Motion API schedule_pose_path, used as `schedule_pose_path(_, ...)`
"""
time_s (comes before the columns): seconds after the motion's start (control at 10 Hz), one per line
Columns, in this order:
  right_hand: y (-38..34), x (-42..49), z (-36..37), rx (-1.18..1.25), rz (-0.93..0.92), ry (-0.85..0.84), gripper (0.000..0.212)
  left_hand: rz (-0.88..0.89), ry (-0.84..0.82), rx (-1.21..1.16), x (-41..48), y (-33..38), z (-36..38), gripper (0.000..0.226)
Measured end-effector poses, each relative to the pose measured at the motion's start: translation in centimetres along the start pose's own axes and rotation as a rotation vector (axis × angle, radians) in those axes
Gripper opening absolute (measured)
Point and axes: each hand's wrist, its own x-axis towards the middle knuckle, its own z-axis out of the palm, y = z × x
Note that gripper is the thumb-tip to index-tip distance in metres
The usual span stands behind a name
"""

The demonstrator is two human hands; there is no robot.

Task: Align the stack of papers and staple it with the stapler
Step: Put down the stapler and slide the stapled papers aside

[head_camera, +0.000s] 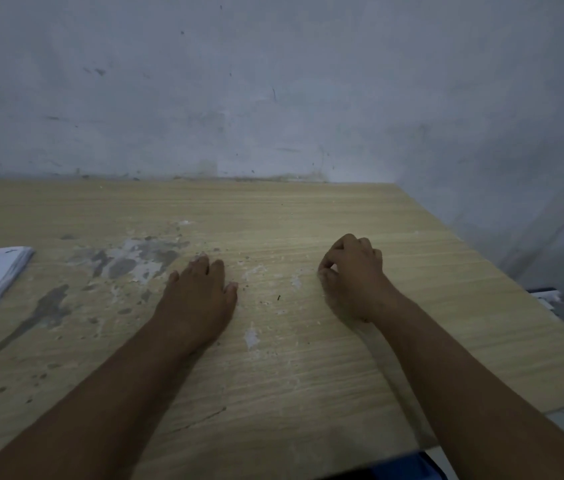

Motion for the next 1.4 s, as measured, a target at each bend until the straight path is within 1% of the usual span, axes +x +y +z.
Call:
schedule_pose_path(0.1, -0.2, -0.2, -0.4, -0.051, -0.021, -0.058, 0.021, -0.001, 0.0, -0.003, 0.1, 0.0, 0.0, 0.055)
schedule_pose_path(0.2, -0.5, -0.3, -0.5, -0.045, -0.043, -0.069, 0.019, -0.002, 0.0, -0.003, 0.1, 0.0, 0.0, 0.055)
schedule_pose_path(0.3, -0.7, -0.1, -0.3, -0.074, -0.081, -0.041, 0.017, 0.002, -0.005, -0.005, 0.0, 0.0, -0.1, 0.055)
schedule_pose_path(0.5, -1.3, 0.4, 0.4, -0.17, -0.168, -0.019, 0.021, 0.007, 0.0, -0.013, 0.0, -0.1, -0.1, 0.056)
schedule_pose_path(0.7, -1.1, 0.5, 0.5, -0.131, -0.211, -0.024, 0.02, 0.005, 0.002, -0.018, 0.1, -0.2, 0.1, 0.055)
schedule_pose_path(0.9, -1.2, 0.9, 0.9, -0.211, -0.314, 0.0, 0.022, 0.003, 0.004, -0.016, 0.1, -0.2, 0.0, 0.054)
schedule_pose_path(1.0, -0.9, 1.0, 1.4, -0.284, -0.322, 0.026, 0.019, 0.005, 0.005, -0.014, 0.1, -0.2, 0.1, 0.054)
schedule_pose_path(1.2, -0.9, 0.8, 1.8, -0.305, -0.277, 0.012, 0.022, 0.008, 0.002, -0.025, 0.2, -0.1, 0.1, 0.056)
schedule_pose_path(1.3, -1.3, 0.6, 1.8, -0.202, -0.215, 0.043, 0.017, 0.012, 0.0, -0.017, 0.2, -0.1, 0.0, 0.055)
schedule_pose_path(1.4, -1.6, -0.2, 0.9, 0.038, -0.131, 0.069, 0.011, 0.021, -0.018, -0.017, 0.4, -0.1, -0.1, 0.054)
